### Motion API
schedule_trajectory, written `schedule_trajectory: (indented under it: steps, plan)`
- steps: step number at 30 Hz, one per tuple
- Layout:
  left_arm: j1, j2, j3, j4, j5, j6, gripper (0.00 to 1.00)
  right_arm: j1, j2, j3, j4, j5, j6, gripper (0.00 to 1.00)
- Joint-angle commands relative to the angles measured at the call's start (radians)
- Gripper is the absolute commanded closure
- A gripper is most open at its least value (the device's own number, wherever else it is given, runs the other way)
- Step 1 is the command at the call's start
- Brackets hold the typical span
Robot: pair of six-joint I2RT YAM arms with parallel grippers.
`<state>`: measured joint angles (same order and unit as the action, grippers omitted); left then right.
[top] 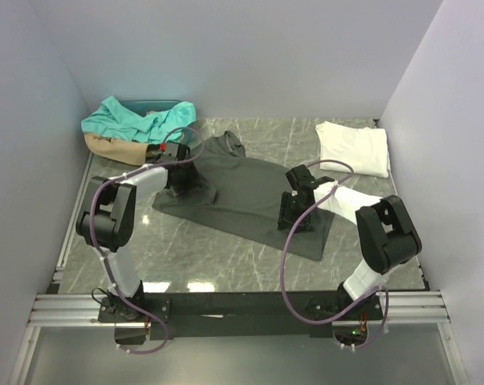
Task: Fold and stack the t-shirts
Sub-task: Fold the tshirt
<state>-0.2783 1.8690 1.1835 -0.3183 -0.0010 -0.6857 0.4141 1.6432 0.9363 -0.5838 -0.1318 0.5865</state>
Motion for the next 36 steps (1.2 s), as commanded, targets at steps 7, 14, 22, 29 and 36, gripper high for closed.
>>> schedule_trajectory:
  steps: [7, 14, 22, 29, 36]
  plan:
    - [-0.013, -0.206, -0.358, 0.053, -0.14, -0.213, 0.37, 0.038, -0.002, -0.105, -0.04, 0.054, 0.032, 0.4]
    - [-0.146, -0.326, -0.444, 0.007, -0.097, -0.296, 0.36, 0.048, -0.083, -0.146, -0.102, 0.057, 0.042, 0.4]
    - [-0.194, -0.459, -0.372, -0.169, -0.191, -0.285, 0.34, 0.054, -0.17, -0.048, -0.217, 0.092, 0.03, 0.39]
    - [-0.193, -0.429, -0.175, -0.231, -0.272, -0.189, 0.31, 0.054, -0.157, 0.111, -0.24, 0.101, 0.013, 0.39]
    - [-0.185, -0.252, -0.03, -0.163, -0.234, -0.126, 0.28, 0.054, -0.002, 0.231, -0.154, 0.067, -0.025, 0.39]
